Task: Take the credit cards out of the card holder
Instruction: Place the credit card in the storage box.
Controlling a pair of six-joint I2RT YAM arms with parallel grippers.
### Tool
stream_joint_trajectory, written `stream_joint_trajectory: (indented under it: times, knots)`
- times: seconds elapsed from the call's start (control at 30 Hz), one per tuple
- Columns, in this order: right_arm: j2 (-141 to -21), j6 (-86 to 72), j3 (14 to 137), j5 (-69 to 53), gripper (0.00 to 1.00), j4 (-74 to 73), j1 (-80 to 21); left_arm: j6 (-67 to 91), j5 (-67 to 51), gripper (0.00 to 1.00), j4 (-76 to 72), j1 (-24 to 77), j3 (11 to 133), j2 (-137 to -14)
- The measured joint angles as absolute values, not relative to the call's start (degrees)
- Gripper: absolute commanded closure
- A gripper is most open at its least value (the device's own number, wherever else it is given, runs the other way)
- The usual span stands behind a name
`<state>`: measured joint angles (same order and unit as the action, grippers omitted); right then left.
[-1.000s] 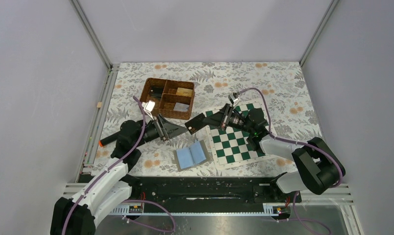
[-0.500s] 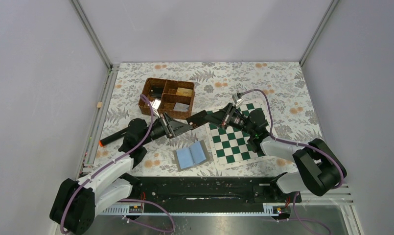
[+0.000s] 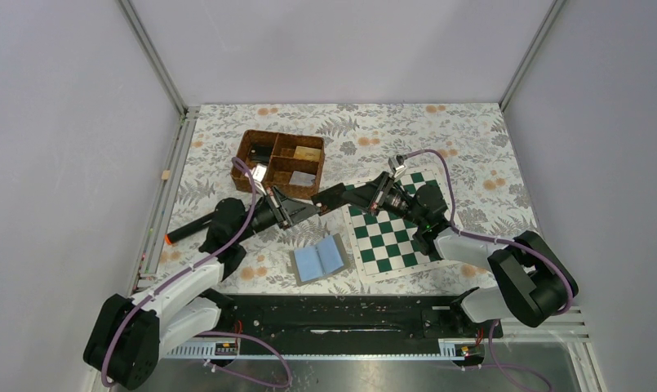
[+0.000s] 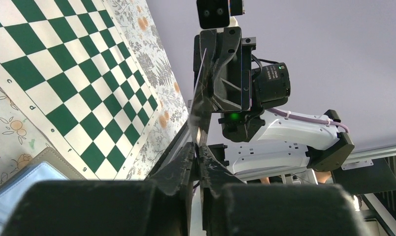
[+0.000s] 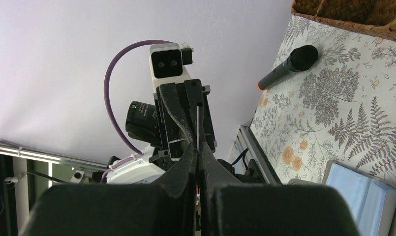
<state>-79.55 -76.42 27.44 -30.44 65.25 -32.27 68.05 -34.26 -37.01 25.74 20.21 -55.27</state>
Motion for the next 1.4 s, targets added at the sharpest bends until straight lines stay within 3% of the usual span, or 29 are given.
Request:
stream_joint_trajectory:
  times: [0.1, 0.17, 0.2, 0.3, 0.53, 0.6, 0.63, 0.8, 1.07, 1.4]
  knots:
    - [-79.55, -76.44, 27.24, -30.46, 1.00, 65.28, -32.27, 68.03, -33.82, 0.83, -37.01, 25.82, 20.14, -55.31]
    - [-79.55, -76.51, 27.11, -30.46, 1.00, 65.25, -32.32, 68.03, -33.65, 0.88, -37.01, 25.82, 20.14, -55.44]
    - [-79.55, -76.55, 27.09, -30.46, 1.00, 65.23, -32.32, 68.03, -33.56, 0.97, -37.04, 25.82, 20.16, -55.64]
    - [-79.55, -76.55, 27.09, -30.44, 0.95, 65.21, -32.32, 68.27, -33.47, 1.00, -37.01, 25.82, 20.16, -56.18]
    - [-79.50, -76.01, 27.03, -30.65, 0.40, 64.34, -32.38, 65.34, -33.15, 1.00, -31.38, 25.39, 21.06, -53.98]
    - [-78.74, -74.83, 27.03, -30.70, 0.09, 61.67, -32.38, 62.89, -33.12, 1.00, -26.70, 24.27, 22.81, -52.93]
    - [-77.69, -73.65, 27.03, -30.70, 0.02, 59.31, -32.38, 61.17, -33.50, 1.00, -23.20, 23.05, 24.60, -52.58]
    - [-69.17, -67.07, 28.18, -30.94, 0.00, 47.07, -32.53, 52.12, -37.74, 1.00, -8.10, 16.05, 35.62, -54.61]
    - [-55.37, -57.12, 29.32, -31.09, 0.01, 30.33, -32.60, 23.57, -37.01, 1.00, 26.85, 7.44, 63.13, -68.93]
    - [-50.76, -48.58, 28.97, -32.67, 0.00, 14.17, -32.60, 6.28, -37.26, 1.00, 47.57, -5.39, 82.02, -88.44]
